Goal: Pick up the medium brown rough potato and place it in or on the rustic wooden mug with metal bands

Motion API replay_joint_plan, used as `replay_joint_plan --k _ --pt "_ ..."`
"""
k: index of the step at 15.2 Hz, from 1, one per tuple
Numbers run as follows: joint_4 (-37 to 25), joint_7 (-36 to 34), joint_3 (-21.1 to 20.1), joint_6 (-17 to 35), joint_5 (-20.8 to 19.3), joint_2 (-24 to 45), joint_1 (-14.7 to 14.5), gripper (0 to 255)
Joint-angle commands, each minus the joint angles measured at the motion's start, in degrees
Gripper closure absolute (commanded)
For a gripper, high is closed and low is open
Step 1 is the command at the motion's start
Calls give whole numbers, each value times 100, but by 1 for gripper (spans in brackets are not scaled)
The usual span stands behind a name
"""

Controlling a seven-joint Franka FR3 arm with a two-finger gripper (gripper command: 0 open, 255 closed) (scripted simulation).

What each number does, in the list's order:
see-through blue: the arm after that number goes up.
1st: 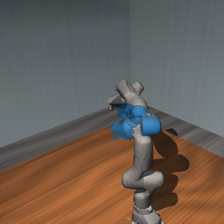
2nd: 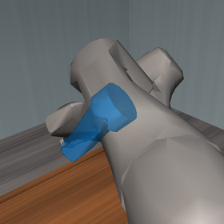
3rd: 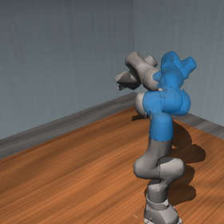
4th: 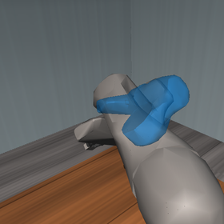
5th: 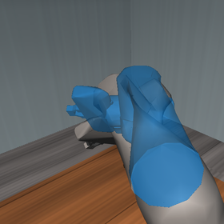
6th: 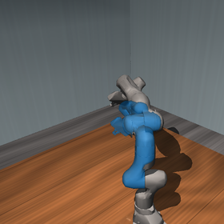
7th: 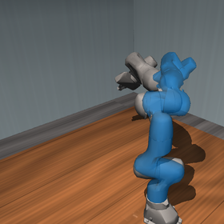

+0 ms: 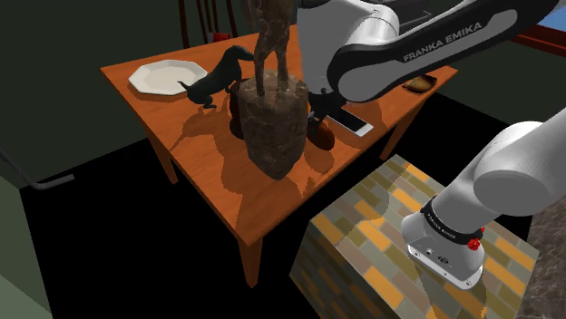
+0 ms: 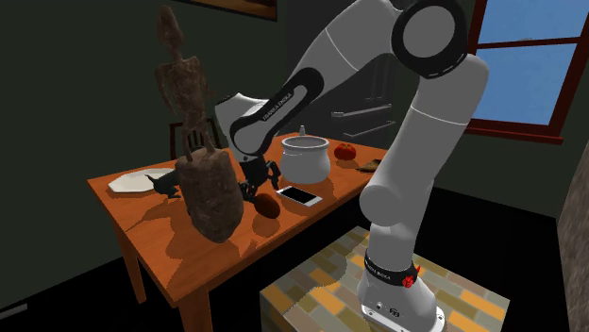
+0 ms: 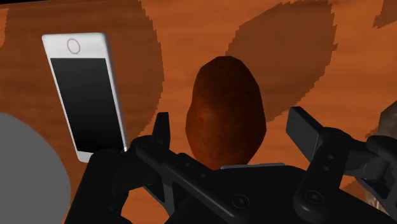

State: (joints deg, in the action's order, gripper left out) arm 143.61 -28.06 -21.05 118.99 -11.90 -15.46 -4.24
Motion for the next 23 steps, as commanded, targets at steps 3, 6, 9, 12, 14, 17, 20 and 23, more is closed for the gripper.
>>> replay_joint_plan --k 3,6,9,12,14,17,20,23 --pt "144 -152 -36 352 -174 220 52 0" --pt "278 -220 -22 599 -283 344 101 0" --pt "302 -235 -18 647 -306 370 110 0" --pt "302 -235 -17 647 -306 370 109 0" --pt "302 -235 -16 647 -306 370 108 0" --pt "312 -236 -16 654 -307 367 108 255" --pt "315 -225 -10 652 -306 358 111 255" --pt "324 -222 -10 650 -300 346 108 255"
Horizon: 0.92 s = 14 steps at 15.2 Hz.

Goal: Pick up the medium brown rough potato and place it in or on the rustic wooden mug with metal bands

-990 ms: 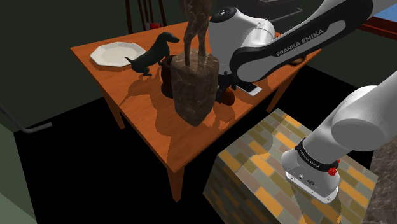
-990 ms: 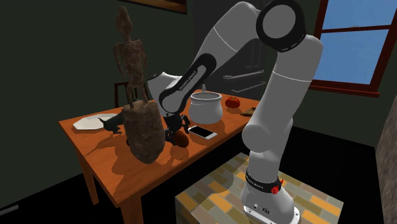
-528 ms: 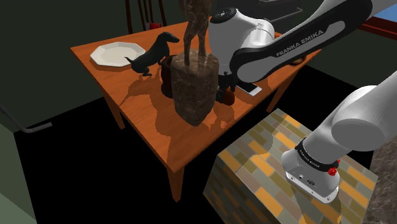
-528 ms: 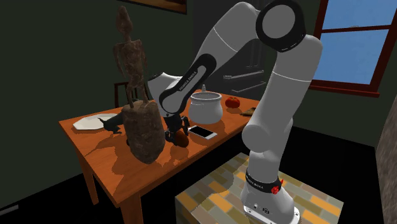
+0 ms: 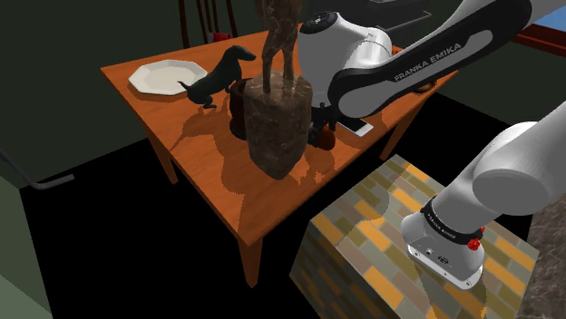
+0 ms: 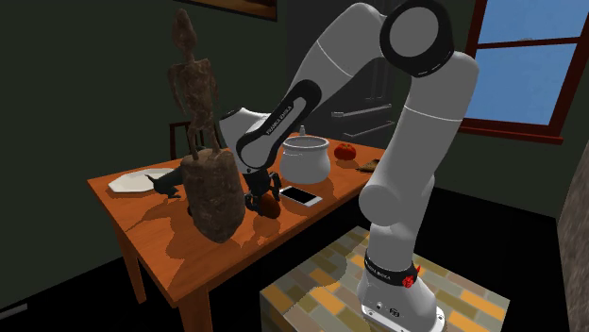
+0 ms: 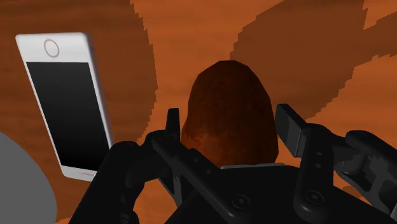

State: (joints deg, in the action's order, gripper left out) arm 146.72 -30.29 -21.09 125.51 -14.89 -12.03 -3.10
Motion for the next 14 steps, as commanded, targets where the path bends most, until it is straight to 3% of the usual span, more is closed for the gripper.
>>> replay_joint_plan --k 1,14 --pt "-8 -12 -12 -5 -7 26 -6 255" --pt "-471 480 107 -1041 355 -649 -115 255"
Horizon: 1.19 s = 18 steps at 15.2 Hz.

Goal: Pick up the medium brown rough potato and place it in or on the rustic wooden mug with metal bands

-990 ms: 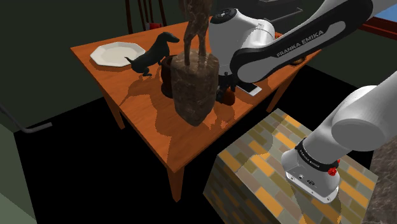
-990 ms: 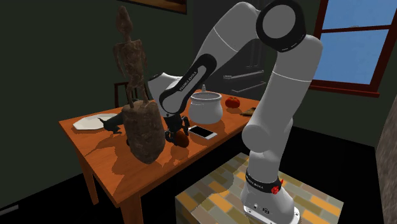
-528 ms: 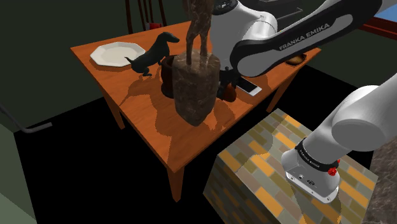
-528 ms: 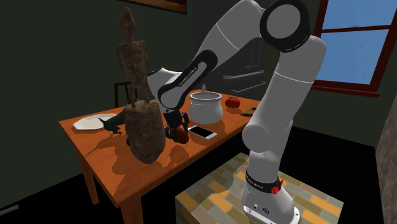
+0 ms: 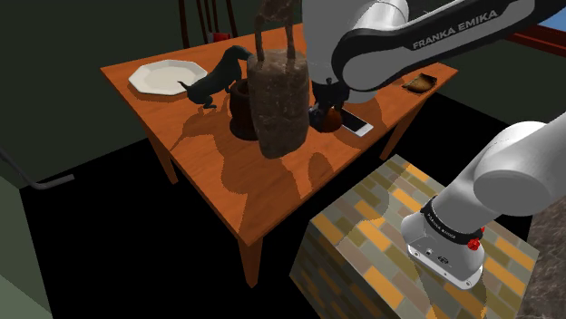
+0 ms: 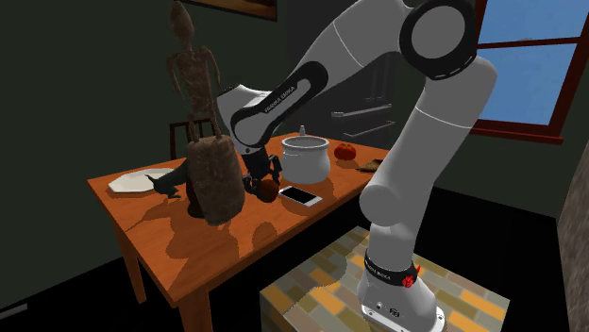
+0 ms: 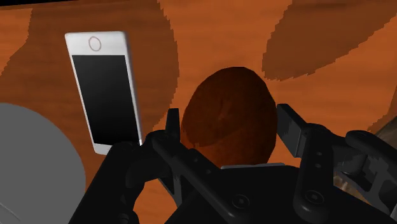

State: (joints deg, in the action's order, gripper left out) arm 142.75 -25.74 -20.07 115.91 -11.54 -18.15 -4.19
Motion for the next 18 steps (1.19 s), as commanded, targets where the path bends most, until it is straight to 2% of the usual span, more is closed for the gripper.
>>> replay_joint_plan --k 1,18 --pt "-119 56 14 -160 38 -77 -12 255" --pt "-1058 482 137 -1475 195 -525 -46 255"
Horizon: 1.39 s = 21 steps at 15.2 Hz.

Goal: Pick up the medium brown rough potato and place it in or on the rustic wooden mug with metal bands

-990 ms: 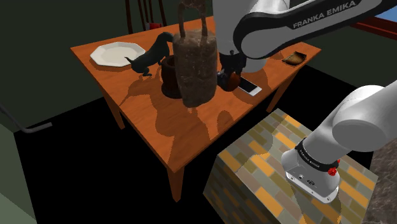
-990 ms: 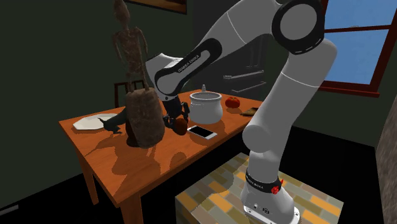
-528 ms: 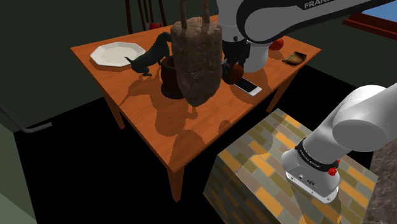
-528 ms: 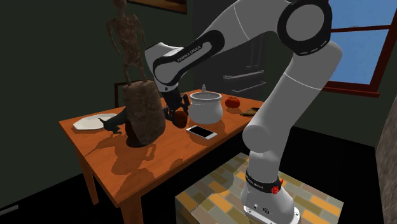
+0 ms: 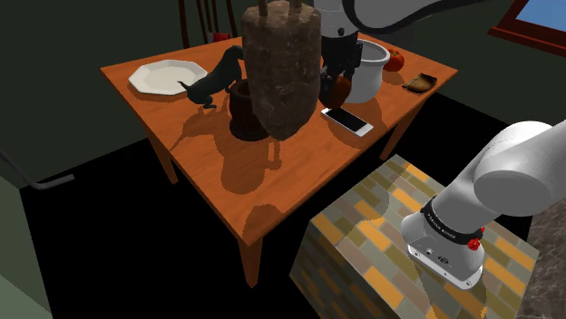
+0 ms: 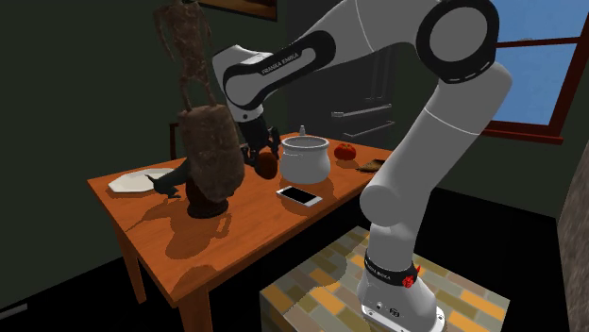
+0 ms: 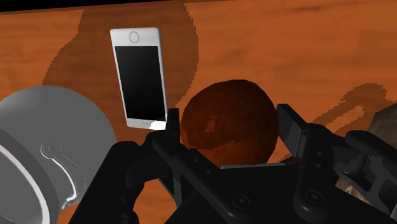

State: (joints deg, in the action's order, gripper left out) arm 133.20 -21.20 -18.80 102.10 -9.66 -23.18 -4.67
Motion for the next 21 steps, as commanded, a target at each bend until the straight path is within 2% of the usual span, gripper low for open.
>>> replay_joint_plan --k 1,11,17,21 --pt "-169 49 16 -170 10 -35 3 255" --pt "-878 239 56 -911 16 -93 24 255" --pt "-2303 -215 -305 -1044 -298 1368 103 255" --pt "-3438 -512 -496 -1310 -626 2399 32 255"
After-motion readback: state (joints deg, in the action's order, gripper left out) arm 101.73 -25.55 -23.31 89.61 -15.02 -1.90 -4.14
